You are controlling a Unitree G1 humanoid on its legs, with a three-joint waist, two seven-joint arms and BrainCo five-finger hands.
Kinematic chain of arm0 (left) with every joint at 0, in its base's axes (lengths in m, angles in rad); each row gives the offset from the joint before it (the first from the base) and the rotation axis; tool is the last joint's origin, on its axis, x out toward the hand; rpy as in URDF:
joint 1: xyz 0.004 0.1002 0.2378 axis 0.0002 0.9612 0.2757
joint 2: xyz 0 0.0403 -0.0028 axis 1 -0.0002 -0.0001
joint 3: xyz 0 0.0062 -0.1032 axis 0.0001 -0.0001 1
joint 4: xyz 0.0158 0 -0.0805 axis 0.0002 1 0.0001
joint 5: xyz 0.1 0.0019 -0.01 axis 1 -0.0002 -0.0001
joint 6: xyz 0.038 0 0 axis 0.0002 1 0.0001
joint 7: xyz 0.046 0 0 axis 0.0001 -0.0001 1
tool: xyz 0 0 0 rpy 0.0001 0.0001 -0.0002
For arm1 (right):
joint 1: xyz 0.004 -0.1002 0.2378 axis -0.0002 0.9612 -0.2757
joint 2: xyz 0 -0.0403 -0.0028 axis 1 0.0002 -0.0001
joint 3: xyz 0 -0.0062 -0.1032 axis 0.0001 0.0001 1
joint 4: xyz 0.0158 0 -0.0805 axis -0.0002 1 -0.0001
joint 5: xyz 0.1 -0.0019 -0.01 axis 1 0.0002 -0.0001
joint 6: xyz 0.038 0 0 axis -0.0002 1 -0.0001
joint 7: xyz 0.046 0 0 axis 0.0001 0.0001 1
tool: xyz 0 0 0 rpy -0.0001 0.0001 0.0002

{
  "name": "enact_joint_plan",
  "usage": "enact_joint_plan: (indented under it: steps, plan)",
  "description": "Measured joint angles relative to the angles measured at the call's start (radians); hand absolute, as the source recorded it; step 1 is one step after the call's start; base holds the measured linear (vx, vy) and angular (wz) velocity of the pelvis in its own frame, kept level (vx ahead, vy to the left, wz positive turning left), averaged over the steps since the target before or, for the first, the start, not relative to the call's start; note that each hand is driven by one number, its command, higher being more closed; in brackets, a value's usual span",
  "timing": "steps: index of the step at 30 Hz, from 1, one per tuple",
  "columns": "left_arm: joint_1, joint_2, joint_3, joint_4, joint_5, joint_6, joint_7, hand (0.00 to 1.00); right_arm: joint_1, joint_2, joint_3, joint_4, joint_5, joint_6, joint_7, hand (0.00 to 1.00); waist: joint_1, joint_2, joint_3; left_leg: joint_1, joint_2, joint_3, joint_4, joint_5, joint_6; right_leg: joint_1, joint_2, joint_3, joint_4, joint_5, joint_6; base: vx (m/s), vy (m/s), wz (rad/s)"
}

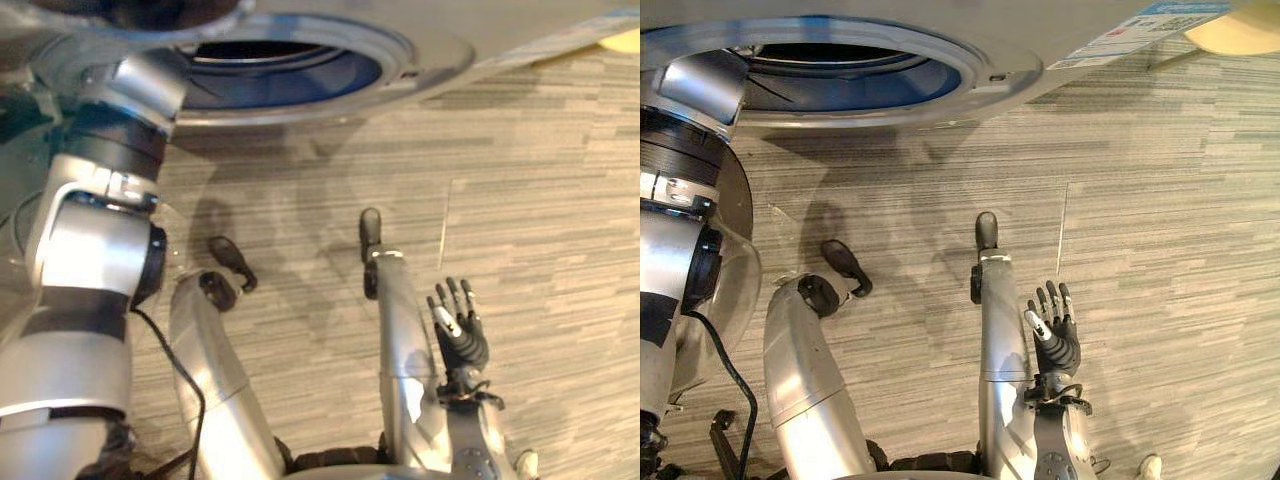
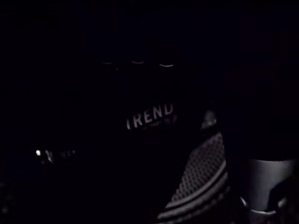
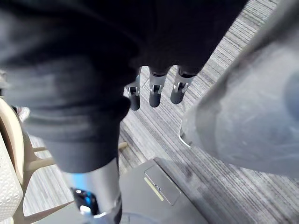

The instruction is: Pick up the laundry basket with both hands and put the clothes into the washing machine.

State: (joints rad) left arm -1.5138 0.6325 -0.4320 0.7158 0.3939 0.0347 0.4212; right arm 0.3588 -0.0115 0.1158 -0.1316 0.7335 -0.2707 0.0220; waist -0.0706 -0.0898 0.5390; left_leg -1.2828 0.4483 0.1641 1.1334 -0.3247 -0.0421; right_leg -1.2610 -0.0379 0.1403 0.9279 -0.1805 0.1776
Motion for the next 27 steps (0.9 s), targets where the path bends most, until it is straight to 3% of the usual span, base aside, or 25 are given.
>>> enact_joint_plan:
  steps: [1, 5, 11, 16, 21, 27]
  plan:
    - [0.0, -0.002, -0.019, 0.0, 0.088, 0.0, -0.051, 0.0, 0.0, 0.0, 0.0, 0.0, 0.0, 0.0, 0.0, 0.0, -0.001, 0.0, 0.0, 0.001, -0.001, -0.001, 0.0, 0.0, 0.0, 0.001, 0.0, 0.0, 0.003, 0.0, 0.0, 0.0, 0.037, 0.02]
    - [0.006, -0.01, 0.027, 0.021, 0.125, 0.003, -0.137, 0.0, 0.0, 0.0, 0.0, 0.0, 0.003, 0.005, 0.002, 0.0, -0.001, 0.0, 0.0, 0.002, 0.0, -0.002, -0.001, 0.0, 0.0, 0.001, 0.002, -0.001, 0.002, 0.002, -0.003, 0.0, 0.0, 0.0]
    - [0.069, -0.049, 0.211, 0.078, -0.024, 0.026, -0.198, 0.0, 0.0, 0.002, 0.001, -0.001, 0.004, 0.034, 0.004, 0.0, -0.003, 0.0, 0.0, 0.002, 0.0, -0.004, -0.005, 0.001, -0.001, 0.001, 0.002, -0.003, 0.0, 0.003, -0.003, 0.0, 0.0, 0.0]
    - [0.171, -0.09, 0.334, 0.075, -0.141, 0.025, -0.193, 0.0, 0.0, 0.004, 0.006, -0.004, 0.003, 0.04, 0.004, 0.0, 0.002, 0.002, 0.001, 0.011, -0.006, -0.015, -0.012, 0.004, -0.006, 0.017, -0.001, -0.013, 0.003, 0.001, -0.004, 0.0, 0.002, 0.05]
    - [0.296, -0.167, 0.405, -0.028, -0.263, 0.001, -0.132, 0.0, 0.0, 0.003, 0.009, -0.013, -0.002, 0.035, 0.002, 0.0, 0.004, 0.004, 0.001, 0.028, -0.034, -0.026, -0.05, 0.031, -0.015, 0.028, -0.024, -0.03, 0.008, -0.007, -0.015, 0.0, 0.005, 0.2]
    - [0.486, -0.251, 0.431, -0.174, -0.283, -0.024, -0.065, 0.0, -0.009, 0.003, 0.009, -0.014, -0.038, 0.021, -0.007, 0.0, 0.018, 0.017, 0.004, 0.049, -0.048, -0.043, -0.09, 0.059, -0.033, 0.055, -0.035, -0.06, 0.006, -0.015, -0.03, 0.01, -0.015, 0.14]
